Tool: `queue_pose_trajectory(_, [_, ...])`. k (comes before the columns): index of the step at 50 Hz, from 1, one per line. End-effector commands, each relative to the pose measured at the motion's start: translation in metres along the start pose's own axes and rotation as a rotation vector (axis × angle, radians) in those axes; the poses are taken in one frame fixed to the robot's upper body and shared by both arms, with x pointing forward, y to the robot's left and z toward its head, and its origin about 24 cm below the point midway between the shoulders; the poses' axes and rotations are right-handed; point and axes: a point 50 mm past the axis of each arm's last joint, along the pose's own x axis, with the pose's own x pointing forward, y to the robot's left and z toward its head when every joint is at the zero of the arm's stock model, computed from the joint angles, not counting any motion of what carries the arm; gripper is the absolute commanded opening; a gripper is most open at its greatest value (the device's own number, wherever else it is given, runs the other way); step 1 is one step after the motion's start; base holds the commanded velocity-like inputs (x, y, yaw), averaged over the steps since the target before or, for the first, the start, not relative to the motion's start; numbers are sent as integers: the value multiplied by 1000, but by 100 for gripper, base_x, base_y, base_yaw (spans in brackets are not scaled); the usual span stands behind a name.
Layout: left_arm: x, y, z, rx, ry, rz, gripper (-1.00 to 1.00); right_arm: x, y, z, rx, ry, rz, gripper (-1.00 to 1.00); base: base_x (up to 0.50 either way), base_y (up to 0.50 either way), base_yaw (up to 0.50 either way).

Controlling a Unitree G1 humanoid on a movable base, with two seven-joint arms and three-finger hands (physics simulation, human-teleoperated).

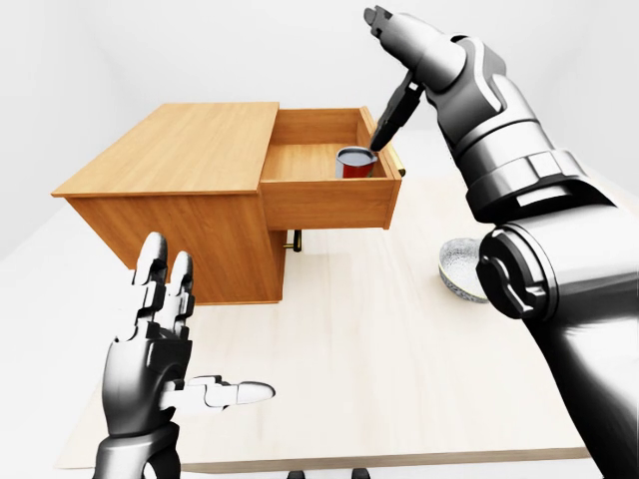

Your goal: Put the ketchup in the top drawer of the cabinet.

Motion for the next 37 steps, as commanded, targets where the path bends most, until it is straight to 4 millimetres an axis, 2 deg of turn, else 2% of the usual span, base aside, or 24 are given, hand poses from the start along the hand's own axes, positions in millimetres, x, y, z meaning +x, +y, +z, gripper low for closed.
queue_pose_trajectory(1, [1,1,2,0,-11,4,100,-10,-40,18,-38,-36,-63,100,0,0,0])
queue_pose_trajectory(6, [0,2,3,-2,-12,5,100,-20,-64,31,-53,-65,-86,100,0,0,0])
queue_pose_trajectory(11, [-1,1,1,-2,-6,3,100,-27,-79,35,-35,-94,-105,100,0,0,0])
queue_pose_trajectory(21, [-2,1,3,-3,-8,2,100,-46,-99,38,-18,-213,-169,100,0,0,0])
queue_pose_trajectory(27, [-2,1,3,-3,-9,4,100,-73,-91,35,-139,-297,-202,100,0,0,0])
queue_pose_trajectory(37, [-2,1,3,-3,-9,2,100,-122,-58,22,-324,-329,-369,100,0,0,0])
